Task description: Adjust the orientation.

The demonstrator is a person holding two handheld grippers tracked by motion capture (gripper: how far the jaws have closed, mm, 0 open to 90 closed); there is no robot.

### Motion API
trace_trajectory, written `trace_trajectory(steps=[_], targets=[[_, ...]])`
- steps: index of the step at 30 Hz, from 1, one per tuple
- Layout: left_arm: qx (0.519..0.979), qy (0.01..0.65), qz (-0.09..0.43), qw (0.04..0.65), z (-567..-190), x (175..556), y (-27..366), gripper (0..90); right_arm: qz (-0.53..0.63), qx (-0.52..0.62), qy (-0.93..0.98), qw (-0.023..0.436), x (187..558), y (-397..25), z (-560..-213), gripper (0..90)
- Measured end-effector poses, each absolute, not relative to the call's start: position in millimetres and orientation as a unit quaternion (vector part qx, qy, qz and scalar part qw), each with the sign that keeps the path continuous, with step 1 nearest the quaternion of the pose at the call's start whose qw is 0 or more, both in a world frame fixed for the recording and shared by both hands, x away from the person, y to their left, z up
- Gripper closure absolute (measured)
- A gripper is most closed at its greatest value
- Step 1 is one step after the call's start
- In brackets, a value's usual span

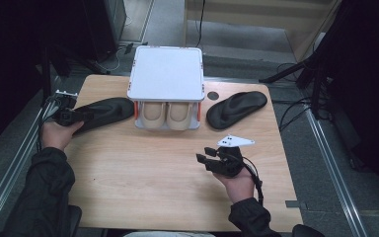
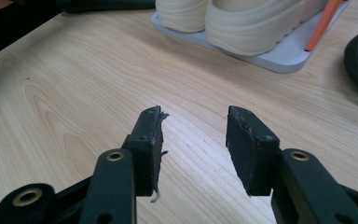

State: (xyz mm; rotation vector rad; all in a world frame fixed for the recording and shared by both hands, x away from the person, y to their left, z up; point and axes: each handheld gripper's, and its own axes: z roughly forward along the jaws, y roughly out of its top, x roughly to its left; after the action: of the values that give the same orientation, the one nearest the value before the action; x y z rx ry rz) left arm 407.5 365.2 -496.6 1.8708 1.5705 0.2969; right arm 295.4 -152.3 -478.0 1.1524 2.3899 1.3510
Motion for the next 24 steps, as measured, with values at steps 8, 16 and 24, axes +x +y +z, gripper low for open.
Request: trace_trajectory(steps=[8, 16, 24], targets=[[0.727, 0.593, 0.138, 0.318, -493, 394, 363, 89.5, 0.454, 0.374, 0.805, 0.077, 298, -145, -478, 56.8], [0.713, 0.605, 0.143, 0.324, -498, 381, 385, 90.0, 0.456, 0.372, 0.805, 0.075, 300, -144, -477, 56.9], [0.720, 0.607, 0.128, 0.311, -507, 375, 385, 90.0, 0.459, 0.370, 0.804, 0.075, 301, -143, -475, 56.9]])
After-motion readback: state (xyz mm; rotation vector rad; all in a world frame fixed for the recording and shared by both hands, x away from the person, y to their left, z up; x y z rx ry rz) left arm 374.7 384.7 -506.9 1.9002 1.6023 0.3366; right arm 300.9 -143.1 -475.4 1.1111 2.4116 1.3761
